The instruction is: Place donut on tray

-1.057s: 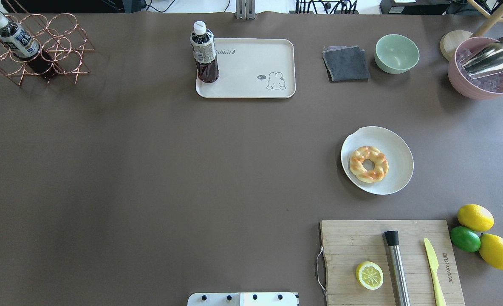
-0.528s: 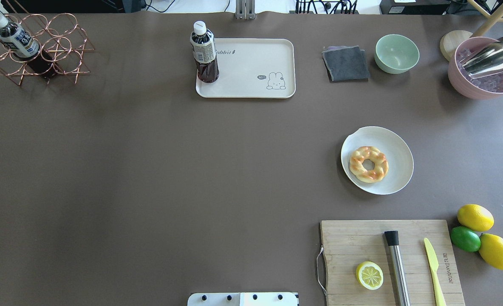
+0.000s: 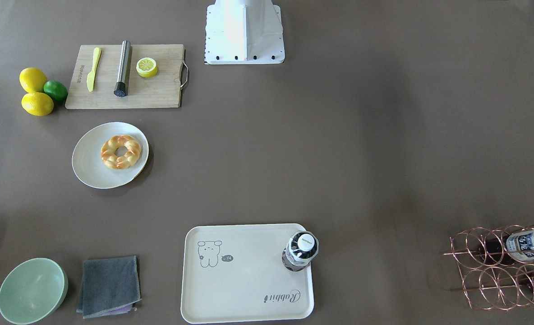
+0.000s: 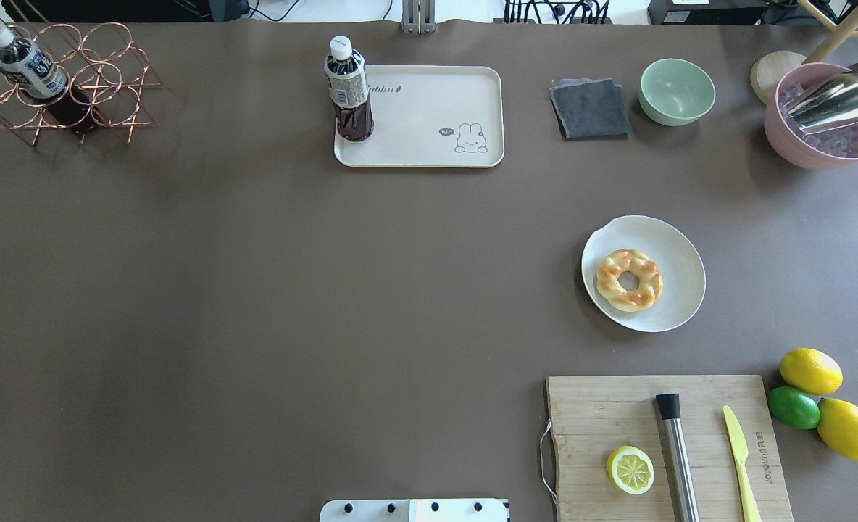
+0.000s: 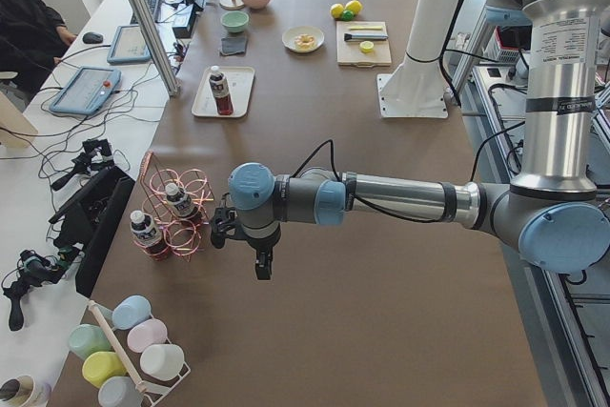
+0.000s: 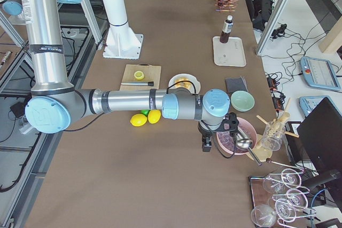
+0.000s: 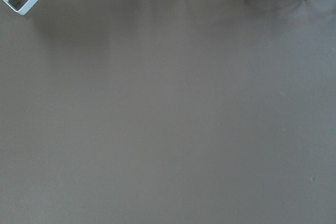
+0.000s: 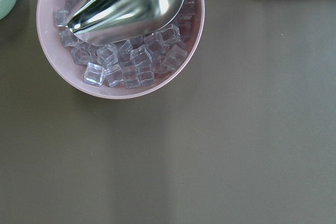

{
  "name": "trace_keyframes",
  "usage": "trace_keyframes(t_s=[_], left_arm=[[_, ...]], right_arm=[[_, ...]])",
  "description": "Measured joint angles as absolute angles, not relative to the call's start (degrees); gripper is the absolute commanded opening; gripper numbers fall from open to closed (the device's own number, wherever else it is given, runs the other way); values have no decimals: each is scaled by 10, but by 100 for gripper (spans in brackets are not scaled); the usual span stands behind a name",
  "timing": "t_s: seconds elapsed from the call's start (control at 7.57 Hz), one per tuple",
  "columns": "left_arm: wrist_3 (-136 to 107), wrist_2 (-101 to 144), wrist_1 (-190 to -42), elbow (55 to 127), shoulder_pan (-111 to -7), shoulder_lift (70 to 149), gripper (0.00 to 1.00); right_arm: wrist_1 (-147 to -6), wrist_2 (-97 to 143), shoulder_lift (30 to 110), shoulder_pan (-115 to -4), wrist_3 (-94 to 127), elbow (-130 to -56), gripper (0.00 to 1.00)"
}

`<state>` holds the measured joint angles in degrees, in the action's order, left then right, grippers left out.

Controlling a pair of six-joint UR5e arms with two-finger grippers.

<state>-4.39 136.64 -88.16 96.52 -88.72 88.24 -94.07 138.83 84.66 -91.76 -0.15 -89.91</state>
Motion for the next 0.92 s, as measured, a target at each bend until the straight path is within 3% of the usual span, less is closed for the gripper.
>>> trace_keyframes(t_s=[0.4, 0.92], left_arm=[[-44, 1366, -882, 964, -887, 882, 98], [-43, 1365, -882, 964, -888, 881, 98]], right_arm=[[-939, 1391, 843, -901, 21, -917, 100], [-926, 1389, 835, -792, 230, -1014, 100]])
